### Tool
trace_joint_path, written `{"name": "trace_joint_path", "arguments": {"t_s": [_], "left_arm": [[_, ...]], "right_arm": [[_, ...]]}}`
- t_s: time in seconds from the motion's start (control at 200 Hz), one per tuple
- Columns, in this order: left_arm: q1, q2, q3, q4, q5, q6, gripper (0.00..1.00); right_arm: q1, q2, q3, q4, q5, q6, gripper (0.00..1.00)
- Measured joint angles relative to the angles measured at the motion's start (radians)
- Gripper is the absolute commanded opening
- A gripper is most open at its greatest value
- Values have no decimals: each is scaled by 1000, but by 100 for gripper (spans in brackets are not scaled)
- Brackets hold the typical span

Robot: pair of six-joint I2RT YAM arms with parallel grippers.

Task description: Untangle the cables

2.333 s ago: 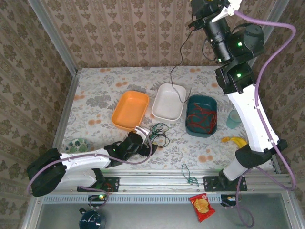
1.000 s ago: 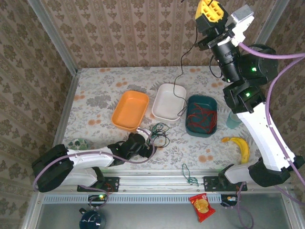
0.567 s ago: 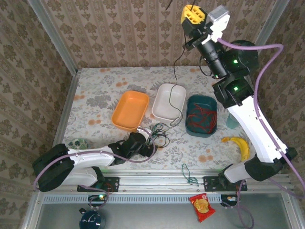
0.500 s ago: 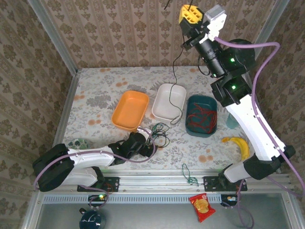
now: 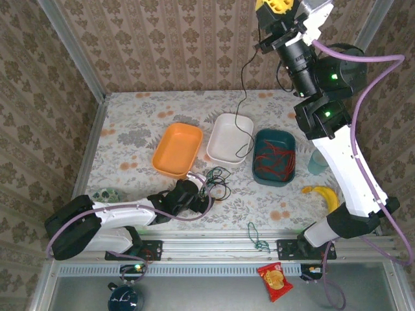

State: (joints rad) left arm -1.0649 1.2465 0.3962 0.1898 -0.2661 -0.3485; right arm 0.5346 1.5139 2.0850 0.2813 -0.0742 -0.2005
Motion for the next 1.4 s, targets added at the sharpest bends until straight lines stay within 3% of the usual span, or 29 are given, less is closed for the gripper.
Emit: {"name": "trace_joint_path", "arguments": {"t_s": [0.21, 0.55, 1.02, 1.19, 1.4], "left_arm": [[0, 3, 0, 2, 0, 0, 99], [0, 7, 0, 6, 0, 0, 99], [0, 17, 0, 6, 4, 0, 99], [0, 20, 5, 6, 8, 0, 99], [0, 47, 29, 6, 9, 1, 99]], "right_arm": [[-5, 21, -54, -26, 21, 43, 0], [-26, -8, -376, -91, 57, 149, 0], [-31, -201, -892, -172, 234, 367, 0], [-31, -161, -965, -244, 232, 454, 0], [-55, 45, -965, -260, 166, 555, 0]]}}
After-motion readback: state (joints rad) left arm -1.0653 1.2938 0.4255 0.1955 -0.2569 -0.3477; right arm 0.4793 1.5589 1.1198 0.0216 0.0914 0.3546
